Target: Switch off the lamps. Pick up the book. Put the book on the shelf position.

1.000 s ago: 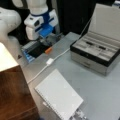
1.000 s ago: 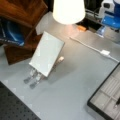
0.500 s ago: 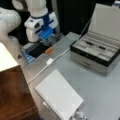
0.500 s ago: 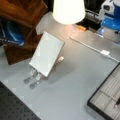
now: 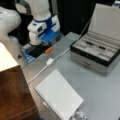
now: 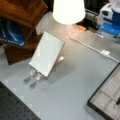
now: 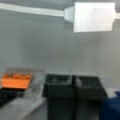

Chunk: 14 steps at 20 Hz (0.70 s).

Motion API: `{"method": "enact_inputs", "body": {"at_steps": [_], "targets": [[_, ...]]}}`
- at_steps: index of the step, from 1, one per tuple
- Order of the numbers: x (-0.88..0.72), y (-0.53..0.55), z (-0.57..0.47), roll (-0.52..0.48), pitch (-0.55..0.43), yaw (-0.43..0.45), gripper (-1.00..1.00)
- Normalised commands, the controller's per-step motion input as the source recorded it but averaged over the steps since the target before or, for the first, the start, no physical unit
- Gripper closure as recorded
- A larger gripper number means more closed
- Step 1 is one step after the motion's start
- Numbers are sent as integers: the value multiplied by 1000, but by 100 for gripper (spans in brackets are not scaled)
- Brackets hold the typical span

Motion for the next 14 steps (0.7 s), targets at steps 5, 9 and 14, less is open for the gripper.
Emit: {"method": "enact_inputs", "body": {"at_steps": [5, 9, 14], "targets": [[-396, -36, -428, 52, -333, -102, 100], [-488, -68, -467, 55, -377, -89, 100], [-568, -94, -605, 36, -414, -110, 100]]}}
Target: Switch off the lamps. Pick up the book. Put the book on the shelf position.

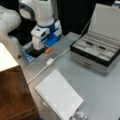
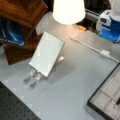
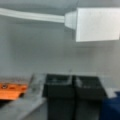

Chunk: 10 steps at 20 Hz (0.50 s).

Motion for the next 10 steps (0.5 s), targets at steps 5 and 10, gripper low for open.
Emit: {"method": "enact_inputs", "body": {"at_steps": [5, 10], "targets": [[-676, -157, -654, 44, -463, -125, 100], [-729, -233, -617, 27, -543, -107, 100]]}}
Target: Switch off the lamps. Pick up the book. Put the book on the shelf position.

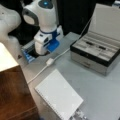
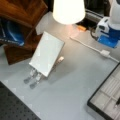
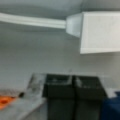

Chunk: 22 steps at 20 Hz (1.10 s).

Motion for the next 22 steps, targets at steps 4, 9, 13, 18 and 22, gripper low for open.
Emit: {"method": "enact_inputs", "body": {"at_steps": [4, 9, 13, 18, 22], "targets": [[-788, -281, -619, 27, -584, -80, 100], [-861, -340, -642, 13, -607, -57, 100], [-922, -357, -640, 10, -638, -23, 100], [-981, -354, -558, -26, -642, 11, 100], [-1000, -290, -525, -54, -678, 40, 100]]}}
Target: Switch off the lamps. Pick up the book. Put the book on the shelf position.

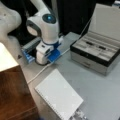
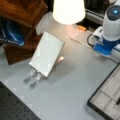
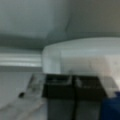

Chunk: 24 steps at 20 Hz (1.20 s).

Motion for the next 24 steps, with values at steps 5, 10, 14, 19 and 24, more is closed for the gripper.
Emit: {"method": "enact_inputs", "body": {"at_steps": [5, 10, 14, 19, 24], "targets": [[-1000, -247, -549, -96, -658, 35, 100], [-1000, -312, -578, -86, -618, 22, 100], [-1000, -386, -574, -66, -566, 35, 100], [-1000, -424, -545, -2, -525, 54, 100], [-1000, -454, -336, 40, -435, 54, 100]]}}
